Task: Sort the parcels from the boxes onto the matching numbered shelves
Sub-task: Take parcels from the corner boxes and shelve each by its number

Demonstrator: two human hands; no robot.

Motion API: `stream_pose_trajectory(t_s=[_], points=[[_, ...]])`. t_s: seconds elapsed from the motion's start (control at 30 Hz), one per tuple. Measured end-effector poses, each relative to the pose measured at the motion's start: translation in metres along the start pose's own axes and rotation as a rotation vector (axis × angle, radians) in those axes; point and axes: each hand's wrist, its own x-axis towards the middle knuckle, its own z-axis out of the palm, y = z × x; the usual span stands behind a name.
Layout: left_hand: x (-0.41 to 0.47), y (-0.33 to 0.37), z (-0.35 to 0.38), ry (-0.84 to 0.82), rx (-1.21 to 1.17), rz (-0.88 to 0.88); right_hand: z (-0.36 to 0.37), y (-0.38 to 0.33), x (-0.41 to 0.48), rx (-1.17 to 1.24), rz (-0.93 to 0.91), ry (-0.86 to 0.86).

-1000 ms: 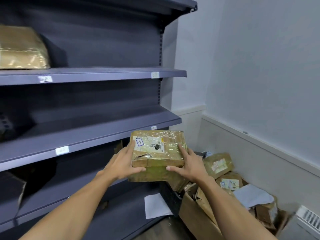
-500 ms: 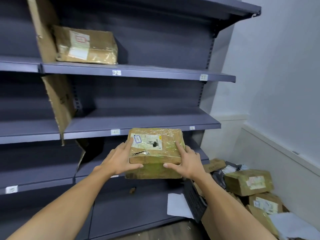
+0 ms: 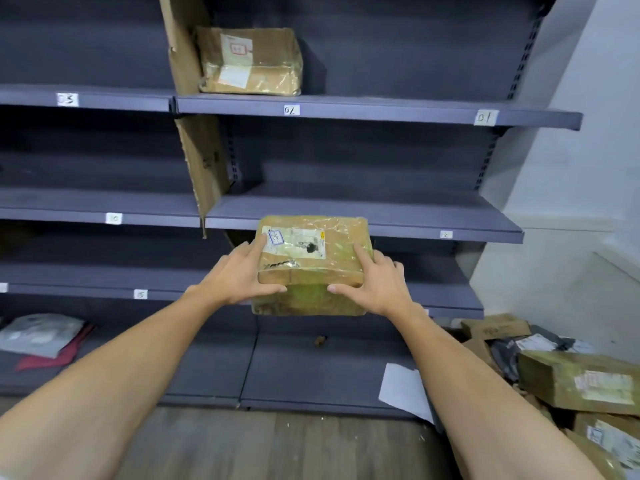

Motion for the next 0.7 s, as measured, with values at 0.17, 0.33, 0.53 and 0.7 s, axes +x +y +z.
stream_pose_trajectory(t_s=[0.17,0.33,0.53,0.7], points=[[-0.008,-0.009,-0.032,0.065,0.02,-0.019,-0.012,-0.019,0.015,0.021,-0.072,0.043],[-0.019,-0.024,-0.047,0.097,0.018,-0.038,-0.019,-0.042,0.017,0.02,-0.104,0.052],[-0.039,-0.059,-0.063,0.11,-0.008,-0.064,-0.02,-0.083,0.015,0.022,-0.122,0.056],[-0.066,-0.104,-0.082,0.118,0.0,-0.077,-0.01,-0.137,0.014,0.026,-0.14,0.042]])
